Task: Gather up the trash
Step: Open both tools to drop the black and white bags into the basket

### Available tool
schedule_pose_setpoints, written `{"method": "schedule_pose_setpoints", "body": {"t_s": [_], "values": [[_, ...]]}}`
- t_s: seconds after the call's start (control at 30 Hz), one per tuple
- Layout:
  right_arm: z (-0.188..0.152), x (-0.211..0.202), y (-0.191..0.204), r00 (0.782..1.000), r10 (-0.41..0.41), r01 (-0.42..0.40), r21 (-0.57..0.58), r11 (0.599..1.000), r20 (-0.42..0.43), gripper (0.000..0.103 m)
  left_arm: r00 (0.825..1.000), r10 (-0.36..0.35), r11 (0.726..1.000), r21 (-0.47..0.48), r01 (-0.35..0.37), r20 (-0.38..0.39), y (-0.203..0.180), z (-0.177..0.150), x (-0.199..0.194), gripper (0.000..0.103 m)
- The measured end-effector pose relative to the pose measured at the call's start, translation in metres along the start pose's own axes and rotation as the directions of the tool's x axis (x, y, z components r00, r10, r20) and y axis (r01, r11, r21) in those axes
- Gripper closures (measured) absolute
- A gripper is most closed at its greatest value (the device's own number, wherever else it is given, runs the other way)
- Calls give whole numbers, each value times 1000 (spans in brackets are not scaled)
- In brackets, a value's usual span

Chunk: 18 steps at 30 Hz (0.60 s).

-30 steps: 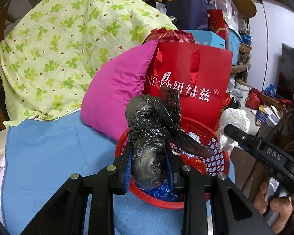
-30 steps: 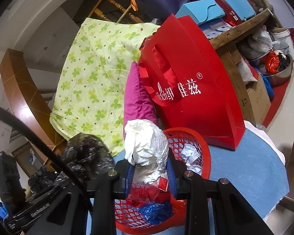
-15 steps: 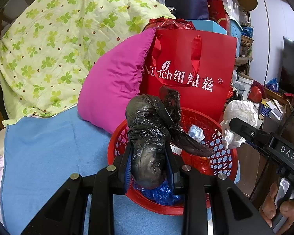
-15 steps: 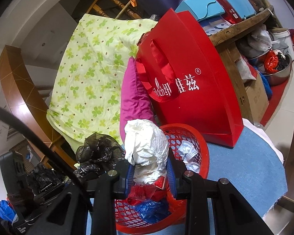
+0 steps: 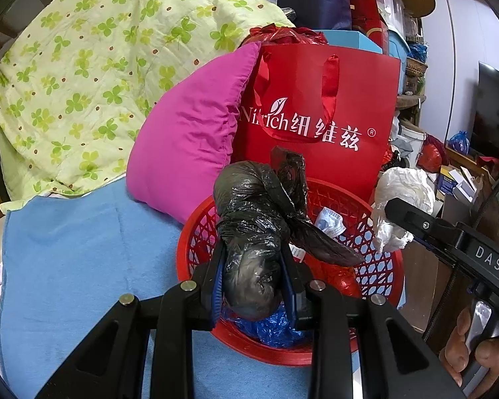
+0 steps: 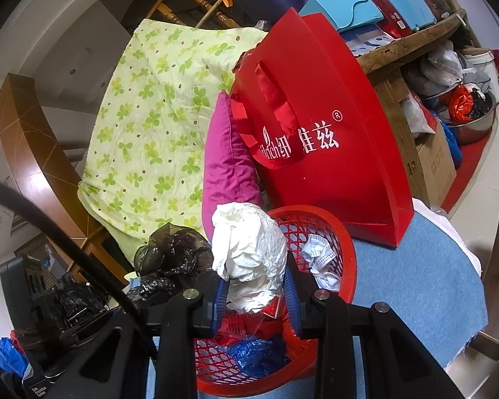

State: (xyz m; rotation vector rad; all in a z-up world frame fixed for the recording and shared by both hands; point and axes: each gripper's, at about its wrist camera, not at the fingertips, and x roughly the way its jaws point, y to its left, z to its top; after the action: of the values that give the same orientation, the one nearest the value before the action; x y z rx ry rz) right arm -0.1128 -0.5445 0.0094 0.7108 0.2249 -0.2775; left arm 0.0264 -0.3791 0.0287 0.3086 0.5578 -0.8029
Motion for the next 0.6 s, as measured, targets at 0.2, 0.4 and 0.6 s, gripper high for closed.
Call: {"method": "schedule_pose_setpoints", "body": {"t_s": [0.2,0.4,0.6], "values": [[0,3,0,1000,-1,1,-1,1000,-11,69,1000,-1,1000,-5,1,-4,1,-1,1,71],[-1,7,1,1000,0,0,-7,1000,-24,69,1000,19,1000,-14,-19,7,4,-2,-2,44],[-2,12,4,999,0,-1,-17,1000,-37,69,999,45,999,-26,-45,19,9,-2,-9,33]]}}
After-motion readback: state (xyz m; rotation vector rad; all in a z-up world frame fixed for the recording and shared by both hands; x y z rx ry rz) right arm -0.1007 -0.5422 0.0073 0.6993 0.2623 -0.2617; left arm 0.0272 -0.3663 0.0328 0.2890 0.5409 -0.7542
